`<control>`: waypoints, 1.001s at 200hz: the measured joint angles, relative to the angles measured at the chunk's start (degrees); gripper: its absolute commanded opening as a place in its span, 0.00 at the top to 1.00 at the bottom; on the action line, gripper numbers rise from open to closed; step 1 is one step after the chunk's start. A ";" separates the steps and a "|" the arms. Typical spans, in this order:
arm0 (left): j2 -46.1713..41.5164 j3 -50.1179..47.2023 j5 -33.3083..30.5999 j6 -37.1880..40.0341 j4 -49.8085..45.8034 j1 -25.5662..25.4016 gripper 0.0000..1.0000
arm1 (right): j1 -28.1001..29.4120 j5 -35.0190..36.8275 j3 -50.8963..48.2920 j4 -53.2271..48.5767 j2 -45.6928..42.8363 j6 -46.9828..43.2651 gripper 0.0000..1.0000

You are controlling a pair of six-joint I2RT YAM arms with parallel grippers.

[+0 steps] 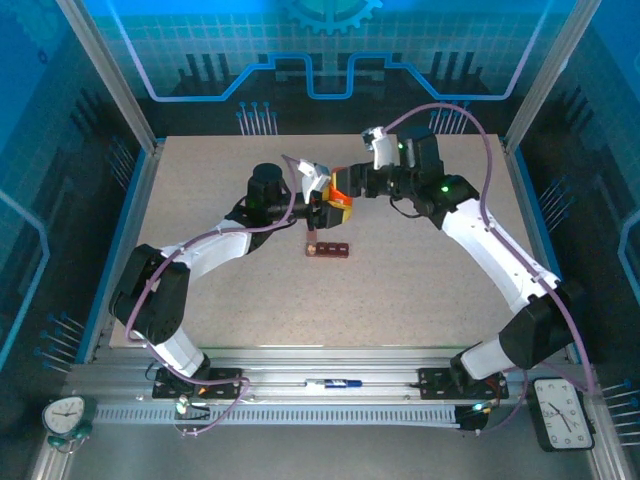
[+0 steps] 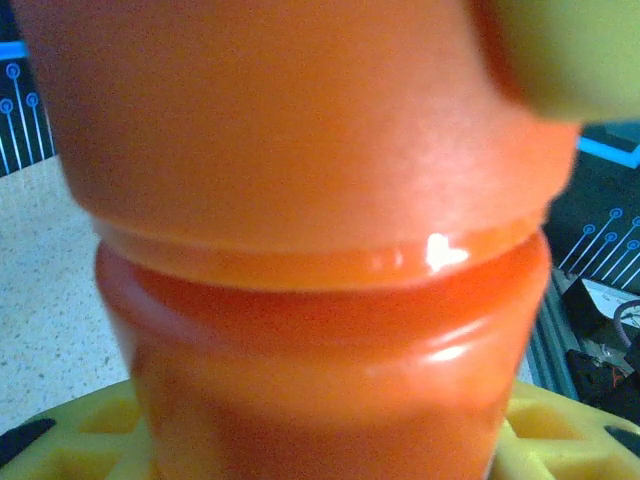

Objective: Sort the pills into containers

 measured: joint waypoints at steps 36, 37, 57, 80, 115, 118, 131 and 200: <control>0.00 0.02 0.04 0.02 1.20 -0.04 0.84 | -4.28 -5.70 0.42 -2.03 -0.68 -1.22 0.11; 0.00 0.02 0.04 0.04 1.20 -0.04 0.84 | -4.48 -5.99 0.42 -2.03 -0.72 -1.40 0.11; -0.02 0.02 0.50 0.44 1.18 -0.04 0.84 | -7.10 -9.22 0.55 -2.69 -2.16 -3.17 0.11; -0.02 0.15 1.42 1.66 0.13 -0.04 0.84 | -8.98 -12.39 3.96 -6.69 -2.12 -6.82 0.12; -0.02 1.07 2.62 3.21 -2.43 -0.04 0.84 | -9.33 -15.85 11.78 -13.62 1.29 -12.48 0.13; -0.04 1.18 2.75 3.26 -2.62 -0.04 0.84 | -9.33 -16.09 12.35 -14.23 1.66 -12.96 0.13; -0.04 1.60 3.19 3.76 -3.52 -0.04 0.84 | -9.25 -16.72 14.40 -16.87 3.34 -14.91 0.14; -0.04 2.97 4.68 4.59 -5.77 -0.04 0.84 | -7.10 -16.22 20.35 -27.17 8.94 -21.99 0.16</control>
